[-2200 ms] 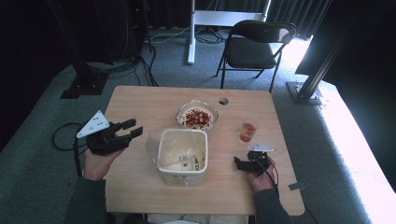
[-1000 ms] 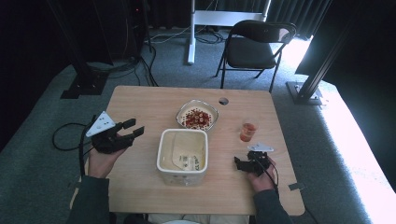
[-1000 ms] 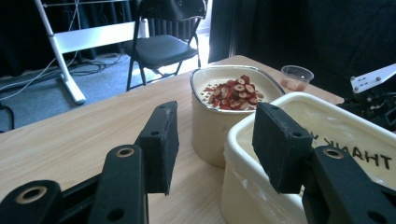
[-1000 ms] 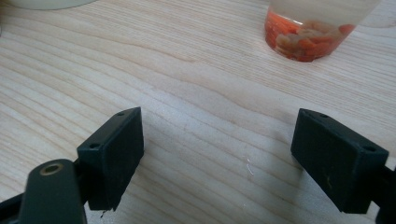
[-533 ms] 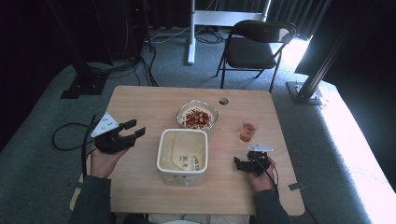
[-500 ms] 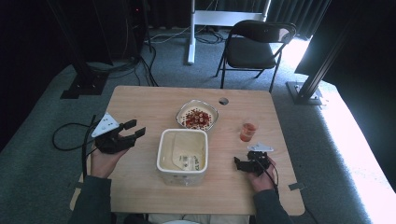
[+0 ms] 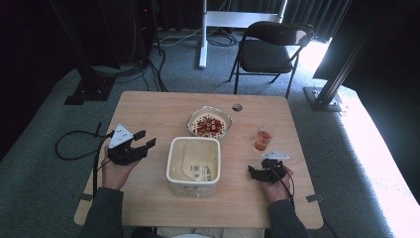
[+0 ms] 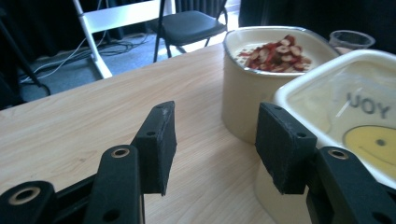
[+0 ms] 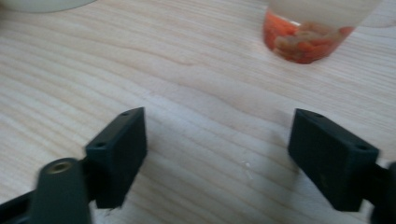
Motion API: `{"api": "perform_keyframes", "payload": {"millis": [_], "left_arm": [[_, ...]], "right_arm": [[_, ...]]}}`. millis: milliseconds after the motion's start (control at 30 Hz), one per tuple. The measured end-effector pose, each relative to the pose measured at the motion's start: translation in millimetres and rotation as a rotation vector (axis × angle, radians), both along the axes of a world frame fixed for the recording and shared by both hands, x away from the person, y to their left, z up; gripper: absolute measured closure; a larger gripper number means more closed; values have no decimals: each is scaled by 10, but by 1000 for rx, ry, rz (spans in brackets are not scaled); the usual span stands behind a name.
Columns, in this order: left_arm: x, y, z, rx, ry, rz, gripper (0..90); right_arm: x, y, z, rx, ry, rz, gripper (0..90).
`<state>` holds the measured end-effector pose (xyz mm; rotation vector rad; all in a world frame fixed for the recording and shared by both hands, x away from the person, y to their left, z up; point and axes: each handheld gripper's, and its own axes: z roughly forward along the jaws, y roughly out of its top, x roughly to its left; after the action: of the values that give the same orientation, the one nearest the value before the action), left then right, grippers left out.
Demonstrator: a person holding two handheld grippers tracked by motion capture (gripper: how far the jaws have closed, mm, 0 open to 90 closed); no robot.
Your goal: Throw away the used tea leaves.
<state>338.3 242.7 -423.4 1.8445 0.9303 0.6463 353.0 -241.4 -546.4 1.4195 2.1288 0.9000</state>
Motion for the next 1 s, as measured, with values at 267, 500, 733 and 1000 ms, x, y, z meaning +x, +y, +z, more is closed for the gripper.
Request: {"api": "perform_keyframes", "payload": {"millis": [267, 500, 733, 1000], "left_arm": [[89, 35, -306, 24, 58, 44, 495], [123, 99, -444, 22, 84, 72, 495], [160, 91, -496, 36, 91, 79, 493], [193, 60, -565, 55, 100, 78, 492]], "right_arm": [[129, -136, 136, 13, -27, -38, 121], [269, -227, 170, 17, -79, -66, 117], [399, -276, 282, 39, -159, -56, 133], [579, -330, 291, 100, -204, -64, 149]]}}
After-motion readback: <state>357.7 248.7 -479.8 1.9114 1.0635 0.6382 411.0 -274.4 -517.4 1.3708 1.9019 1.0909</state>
